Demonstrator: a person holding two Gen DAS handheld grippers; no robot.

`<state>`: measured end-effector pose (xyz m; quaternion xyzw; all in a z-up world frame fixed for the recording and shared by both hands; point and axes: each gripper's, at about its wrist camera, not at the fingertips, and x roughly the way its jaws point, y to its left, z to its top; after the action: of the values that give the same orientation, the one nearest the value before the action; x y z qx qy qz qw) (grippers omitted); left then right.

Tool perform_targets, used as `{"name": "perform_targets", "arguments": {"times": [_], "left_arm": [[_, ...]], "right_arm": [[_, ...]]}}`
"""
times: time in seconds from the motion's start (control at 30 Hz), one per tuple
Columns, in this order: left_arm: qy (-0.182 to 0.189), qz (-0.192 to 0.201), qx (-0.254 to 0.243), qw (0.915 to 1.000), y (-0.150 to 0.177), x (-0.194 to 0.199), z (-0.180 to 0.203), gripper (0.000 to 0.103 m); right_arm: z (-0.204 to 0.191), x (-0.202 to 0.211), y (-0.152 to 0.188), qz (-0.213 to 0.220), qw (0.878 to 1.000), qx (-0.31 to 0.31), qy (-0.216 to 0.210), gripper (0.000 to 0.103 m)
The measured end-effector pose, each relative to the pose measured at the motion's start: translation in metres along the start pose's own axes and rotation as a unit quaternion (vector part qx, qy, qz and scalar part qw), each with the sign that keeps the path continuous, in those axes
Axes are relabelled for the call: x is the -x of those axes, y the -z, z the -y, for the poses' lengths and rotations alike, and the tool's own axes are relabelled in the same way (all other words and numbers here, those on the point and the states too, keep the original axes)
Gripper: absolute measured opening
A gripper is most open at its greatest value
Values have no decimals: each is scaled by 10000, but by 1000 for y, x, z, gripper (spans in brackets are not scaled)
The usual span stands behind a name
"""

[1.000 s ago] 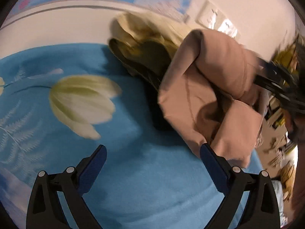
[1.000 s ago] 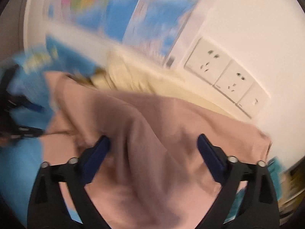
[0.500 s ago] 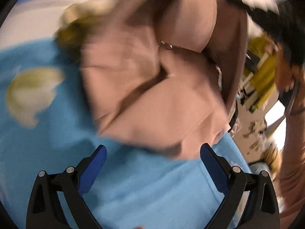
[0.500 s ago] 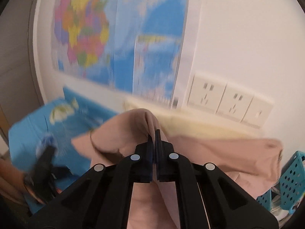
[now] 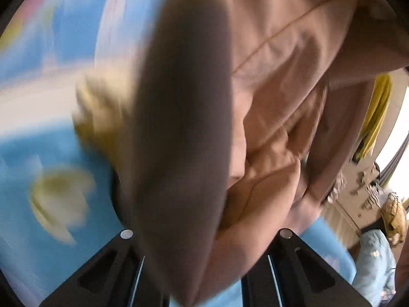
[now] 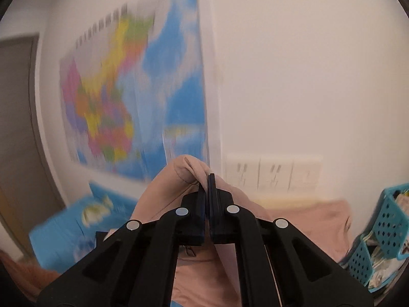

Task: Fold large clothes
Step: 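Lift the pink jacket off the pile with both tools, shaking it out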

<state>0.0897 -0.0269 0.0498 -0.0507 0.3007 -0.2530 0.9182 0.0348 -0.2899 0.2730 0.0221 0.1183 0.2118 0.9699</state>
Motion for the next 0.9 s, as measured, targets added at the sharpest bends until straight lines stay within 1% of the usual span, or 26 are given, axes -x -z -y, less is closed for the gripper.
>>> {"name": "perform_targets", "arguments": {"times": [0.07,0.13,0.17,0.23,0.27,0.3,0.33,0.37,0.4,0.43,0.47,0.5,0.53,0.63,0.67,0.7,0.77,0.8,0.83,0.87,0.9], "left_arm": [[-84,532,-285,9981,-37,40,9,6],[-131,1137,-496,9922,-73,91,13,6],[-177,1359,-595,9888,-88,113,15,6],[-322,1622,-759,9833,-111,158,15,6],[-387,1735,-846,9804,-116,173,18,6],[-500,1894,-965,9759,-122,192,23,6],[-684,2110,-1138,9684,-125,219,28,5],[-788,2269,-1256,9625,-126,236,43,5],[-901,2443,-1359,9559,-126,259,48,5],[-981,2570,-1409,9510,-131,273,58,5],[-1118,2757,-1496,9429,-128,293,63,5],[-1249,2880,-1563,9365,-122,310,71,5],[-1429,3018,-1643,9282,-119,333,76,5],[-1840,3257,-1730,9111,-98,388,89,5],[-1948,3292,-1740,9074,-89,406,88,5],[-2057,3306,-1747,9044,-88,415,81,5],[-2273,3325,-1782,8978,-77,440,85,5],[-2437,3338,-1825,8921,-71,451,90,5],[-2595,3337,-1882,8865,-66,457,95,5],[-2745,3285,-1923,8830,-71,456,95,5],[-2848,3199,-1967,8820,-72,453,95,5]], "right_arm": [[-7,34,-24,388,9992,28,3,2],[-19,75,-50,798,9968,99,-8,2],[-24,90,-59,965,9953,113,-10,2],[-31,122,-75,1234,9922,143,-120,2],[-36,140,-81,1388,9900,155,-201,2],[-41,156,-86,1516,9879,182,-279,2],[-46,170,-88,1631,9858,215,-328,2],[-50,181,-89,1724,9842,219,-351,2],[-53,191,-88,1804,9825,191,-415,2],[-54,201,-88,1855,9812,118,-520,2],[-54,208,-86,1882,9802,46,-612,2],[-54,213,-83,1893,9792,-42,-732,2],[-55,216,-80,1878,9783,-122,-863,2],[-66,217,-68,1734,9756,-239,-1323,2],[-70,217,-64,1673,9750,-251,-1437,2],[-75,218,-60,1619,9729,-277,-1629,2],[-88,221,-54,1598,9682,-204,-1917,2],[-92,222,-52,1619,9664,-161,-1989,2],[-97,219,-51,1634,9650,-110,-2050,2],[-98,211,-51,1594,9648,-155,-2087,2],[-96,199,-50,1499,9644,-296,-2158,2]]}}
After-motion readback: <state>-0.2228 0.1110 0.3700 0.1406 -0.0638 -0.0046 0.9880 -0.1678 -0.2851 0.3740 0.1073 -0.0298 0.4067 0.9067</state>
